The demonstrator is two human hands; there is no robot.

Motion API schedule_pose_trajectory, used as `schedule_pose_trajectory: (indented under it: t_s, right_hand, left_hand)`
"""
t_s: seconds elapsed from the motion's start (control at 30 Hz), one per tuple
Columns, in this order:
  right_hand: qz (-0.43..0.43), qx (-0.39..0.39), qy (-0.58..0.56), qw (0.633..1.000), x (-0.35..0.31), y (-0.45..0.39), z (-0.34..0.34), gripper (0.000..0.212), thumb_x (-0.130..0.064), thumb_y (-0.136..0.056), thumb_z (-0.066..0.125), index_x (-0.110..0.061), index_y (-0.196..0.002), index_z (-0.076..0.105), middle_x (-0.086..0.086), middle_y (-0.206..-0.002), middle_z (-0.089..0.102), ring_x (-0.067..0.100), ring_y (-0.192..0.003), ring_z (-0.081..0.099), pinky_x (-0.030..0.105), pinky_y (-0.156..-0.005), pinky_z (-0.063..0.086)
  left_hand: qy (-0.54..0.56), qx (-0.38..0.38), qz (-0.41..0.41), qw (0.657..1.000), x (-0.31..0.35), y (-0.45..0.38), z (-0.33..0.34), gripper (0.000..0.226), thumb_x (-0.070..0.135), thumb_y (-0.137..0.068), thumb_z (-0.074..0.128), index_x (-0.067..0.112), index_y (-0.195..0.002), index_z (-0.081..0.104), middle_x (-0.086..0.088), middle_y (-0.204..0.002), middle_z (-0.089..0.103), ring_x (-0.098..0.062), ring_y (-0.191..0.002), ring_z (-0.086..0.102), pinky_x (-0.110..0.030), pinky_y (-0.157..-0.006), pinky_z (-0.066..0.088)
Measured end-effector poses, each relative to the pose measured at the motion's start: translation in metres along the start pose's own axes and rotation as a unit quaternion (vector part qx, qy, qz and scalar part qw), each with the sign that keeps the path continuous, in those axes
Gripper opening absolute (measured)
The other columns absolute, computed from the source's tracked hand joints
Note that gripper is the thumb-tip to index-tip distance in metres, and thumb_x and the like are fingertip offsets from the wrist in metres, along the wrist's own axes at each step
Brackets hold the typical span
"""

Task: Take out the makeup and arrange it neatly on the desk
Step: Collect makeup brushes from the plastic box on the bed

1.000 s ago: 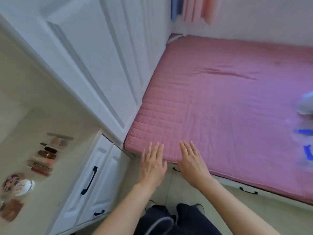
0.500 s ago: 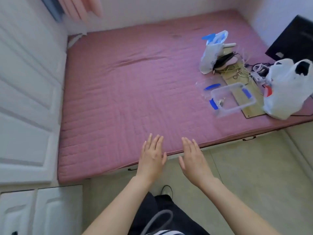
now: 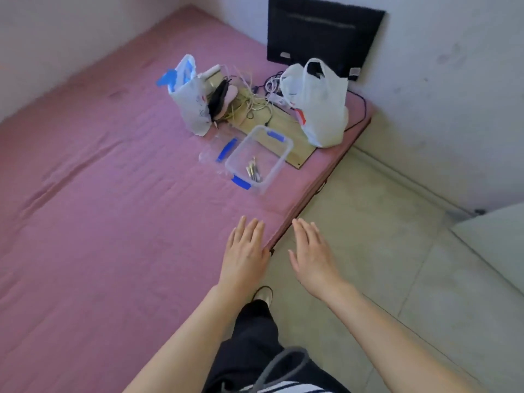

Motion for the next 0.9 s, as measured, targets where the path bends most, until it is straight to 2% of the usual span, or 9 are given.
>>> schedule_pose_trajectory:
  t_s: [0.17,0.27,0.43,0.57,0.73,0.9]
  right_hand:
    - [0.074,0.027,-0.028,0.997,0.034,-0.032,-0.027,0.066,-0.026,-0.099,0.043,-0.010,-0.152,0.007,0.008,-0.159,0.010,0.027,-0.148,0.005,0.036,-0.120,0.013]
    - [0.106,0.041,-0.043,0.993,0.057,-0.048,-0.044,0.066,-0.026,-0.099,0.044,-0.010,-0.152,0.007,0.009,-0.159,0.011,0.027,-0.148,0.006,0.036,-0.120,0.013]
    - [0.127,0.047,-0.051,0.989,0.096,-0.082,-0.064,0.066,-0.024,-0.097,0.047,-0.008,-0.151,0.013,0.011,-0.158,0.017,0.029,-0.147,0.010,0.042,-0.119,0.019]
    - [0.110,0.045,-0.041,0.992,0.137,-0.114,-0.081,0.064,-0.021,-0.095,0.050,-0.006,-0.149,0.020,0.013,-0.155,0.024,0.033,-0.145,0.016,0.043,-0.117,0.023]
    - [0.046,0.003,-0.017,0.999,0.192,-0.162,-0.110,0.065,-0.025,-0.098,0.044,-0.008,-0.151,0.011,0.010,-0.158,0.015,0.029,-0.147,0.007,0.039,-0.120,0.016]
    - [-0.032,-0.044,0.006,0.999,0.228,-0.210,-0.134,0.063,-0.026,-0.100,0.041,-0.009,-0.151,0.009,0.009,-0.158,0.014,0.027,-0.147,0.004,0.035,-0.120,0.012]
  left_hand:
    - [-0.003,-0.042,0.065,0.997,0.028,-0.076,-0.001,0.054,0.022,-0.097,0.046,0.013,-0.148,0.030,-0.003,-0.155,0.029,-0.026,-0.148,0.009,-0.041,-0.119,0.016]
    - [-0.013,-0.055,0.108,0.993,0.051,-0.114,0.003,0.054,0.022,-0.097,0.047,0.013,-0.148,0.031,-0.004,-0.154,0.031,-0.027,-0.148,0.011,-0.039,-0.119,0.015]
    - [-0.012,-0.066,0.130,0.989,0.089,-0.167,0.017,0.054,0.018,-0.093,0.051,0.010,-0.145,0.036,-0.005,-0.151,0.037,-0.029,-0.147,0.015,-0.039,-0.117,0.018]
    - [0.000,-0.056,0.111,0.992,0.117,-0.206,0.036,0.052,0.017,-0.094,0.051,0.009,-0.144,0.038,-0.005,-0.149,0.040,-0.030,-0.147,0.018,-0.039,-0.117,0.019]
    - [0.005,-0.050,0.036,0.998,0.147,-0.252,0.057,0.053,0.014,-0.091,0.055,0.009,-0.142,0.041,-0.005,-0.147,0.042,-0.032,-0.146,0.020,-0.041,-0.116,0.021]
    - [-0.009,-0.029,-0.034,0.999,0.167,-0.286,0.068,0.051,0.009,-0.084,0.064,0.007,-0.133,0.051,-0.010,-0.138,0.053,-0.037,-0.139,0.033,-0.048,-0.110,0.032]
Point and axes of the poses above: each hand's wrist, its own y-axis away from the middle knuckle, its own z-axis out of the palm, x = y × z, the point moved 4 cm from there along -y, towards the middle knuckle
